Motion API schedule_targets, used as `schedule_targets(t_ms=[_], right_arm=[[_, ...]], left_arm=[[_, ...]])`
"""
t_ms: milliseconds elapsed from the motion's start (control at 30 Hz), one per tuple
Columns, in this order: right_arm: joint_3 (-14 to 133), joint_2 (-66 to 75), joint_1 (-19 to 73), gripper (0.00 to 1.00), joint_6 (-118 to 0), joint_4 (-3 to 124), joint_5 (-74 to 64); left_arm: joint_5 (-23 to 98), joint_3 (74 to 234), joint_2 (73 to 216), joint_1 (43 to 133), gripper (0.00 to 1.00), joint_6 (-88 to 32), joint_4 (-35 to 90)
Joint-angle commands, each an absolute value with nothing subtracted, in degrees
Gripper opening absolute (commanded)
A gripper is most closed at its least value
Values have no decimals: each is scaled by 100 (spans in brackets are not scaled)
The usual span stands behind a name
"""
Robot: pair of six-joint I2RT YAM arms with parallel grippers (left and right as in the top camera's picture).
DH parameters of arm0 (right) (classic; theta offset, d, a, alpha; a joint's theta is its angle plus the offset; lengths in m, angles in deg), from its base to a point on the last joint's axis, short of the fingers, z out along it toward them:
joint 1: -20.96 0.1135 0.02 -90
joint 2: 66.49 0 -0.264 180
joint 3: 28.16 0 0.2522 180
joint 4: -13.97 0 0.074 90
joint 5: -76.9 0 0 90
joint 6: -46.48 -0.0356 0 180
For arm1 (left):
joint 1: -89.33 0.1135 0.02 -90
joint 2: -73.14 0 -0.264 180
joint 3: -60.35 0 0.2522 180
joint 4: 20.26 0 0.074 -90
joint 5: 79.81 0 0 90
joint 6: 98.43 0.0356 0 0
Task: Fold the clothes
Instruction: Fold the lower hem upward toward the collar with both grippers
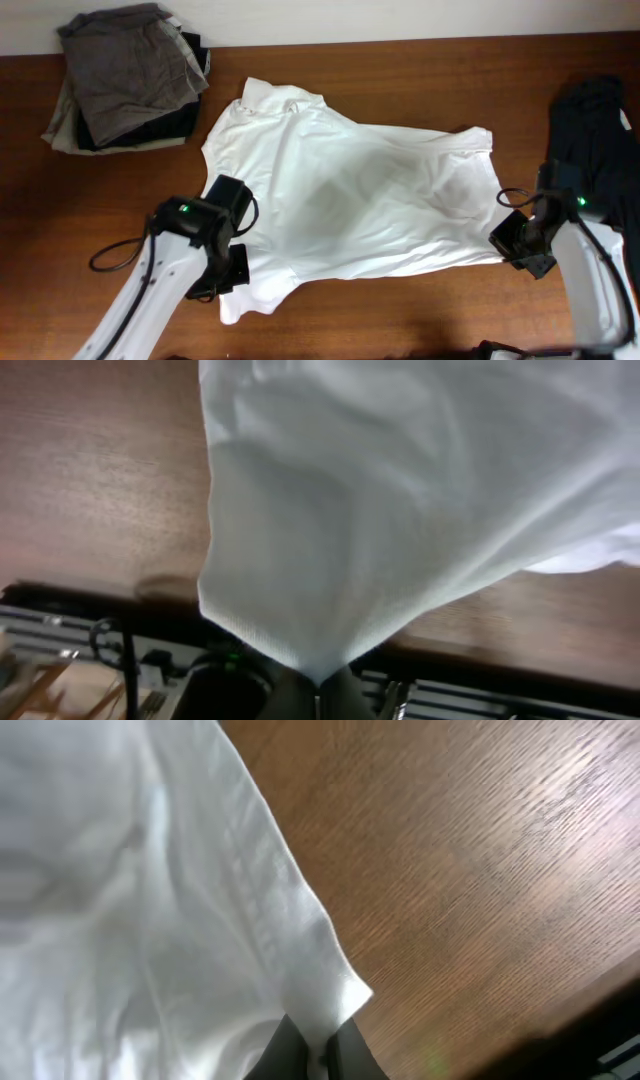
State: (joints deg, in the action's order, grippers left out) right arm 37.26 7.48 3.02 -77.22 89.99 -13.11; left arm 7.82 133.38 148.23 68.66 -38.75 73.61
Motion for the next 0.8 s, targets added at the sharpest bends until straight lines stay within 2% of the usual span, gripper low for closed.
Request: schedule_targets(t_ms=[0,100,333,600,767], right_arm=[[3726,300,285,5,-7855,9010,-1445],[3726,298,287,12,-7853,9008,-1445],[3726,339,289,12,-7853,8606,-1359],[3726,422,289,12,-7855,7812,-1355],[3724,975,294,10,-7855,7336,-1174]], left_arm=[[743,13427,14174,6886,1,-4055,6931],[738,13427,14041,6886,1,-4050,6229],[358,13427,14465,6888,1,-3836,4832],[-578,13427,15234,7061,0,-3836,4107],[-905,13427,15737,7310,1,-3832,3466]])
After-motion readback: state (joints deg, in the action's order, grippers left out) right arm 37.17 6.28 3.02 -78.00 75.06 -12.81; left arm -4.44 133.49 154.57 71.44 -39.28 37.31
